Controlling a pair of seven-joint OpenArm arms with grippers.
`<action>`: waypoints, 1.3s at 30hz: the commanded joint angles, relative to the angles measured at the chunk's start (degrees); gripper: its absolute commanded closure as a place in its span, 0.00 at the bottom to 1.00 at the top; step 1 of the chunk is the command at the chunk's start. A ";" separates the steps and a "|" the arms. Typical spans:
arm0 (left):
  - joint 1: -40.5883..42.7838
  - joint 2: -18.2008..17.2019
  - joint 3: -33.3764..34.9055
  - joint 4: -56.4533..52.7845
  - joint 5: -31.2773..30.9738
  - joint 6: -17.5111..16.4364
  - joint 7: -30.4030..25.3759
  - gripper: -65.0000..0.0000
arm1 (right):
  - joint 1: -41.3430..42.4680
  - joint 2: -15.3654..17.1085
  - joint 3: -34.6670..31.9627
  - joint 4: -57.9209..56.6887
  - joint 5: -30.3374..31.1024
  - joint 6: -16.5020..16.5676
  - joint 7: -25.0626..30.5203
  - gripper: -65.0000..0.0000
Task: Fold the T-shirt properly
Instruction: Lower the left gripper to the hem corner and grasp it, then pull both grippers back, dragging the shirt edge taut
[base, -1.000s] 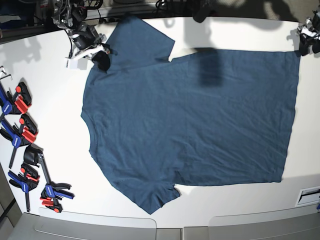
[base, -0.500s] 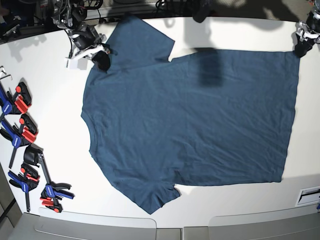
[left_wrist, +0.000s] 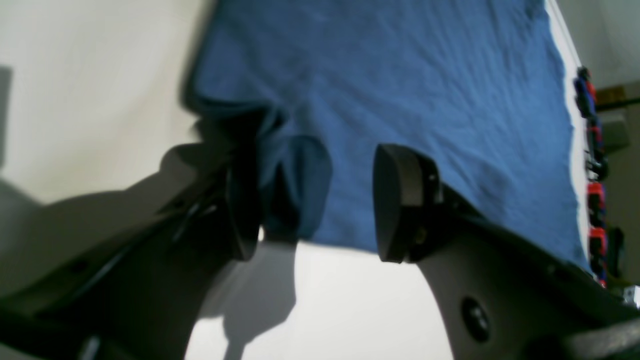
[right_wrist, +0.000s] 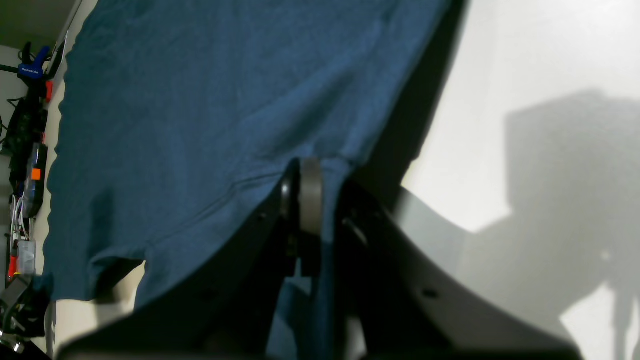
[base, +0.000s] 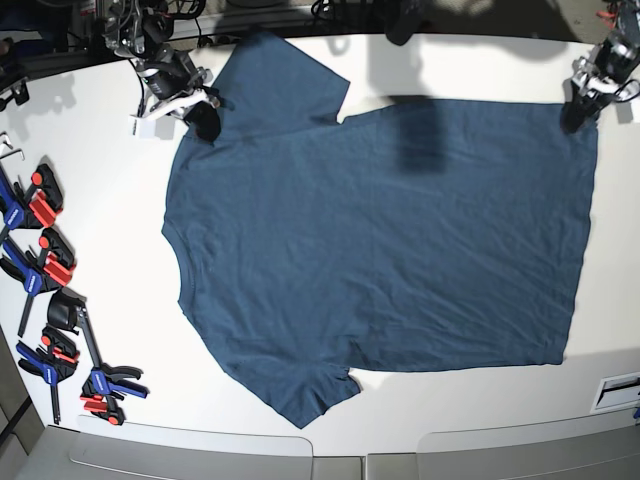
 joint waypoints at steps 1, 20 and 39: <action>0.57 -0.37 0.39 -0.02 2.51 0.92 2.69 0.50 | -0.83 -0.15 -0.33 -0.39 0.20 -1.46 -3.04 1.00; 4.37 -0.39 -6.36 0.94 1.20 0.85 2.75 1.00 | -4.76 -0.13 7.67 4.98 5.11 2.62 -11.61 1.00; 17.00 -0.37 -11.13 23.28 -10.93 -1.94 7.67 1.00 | -16.83 -0.13 20.68 11.23 24.90 9.92 -20.15 1.00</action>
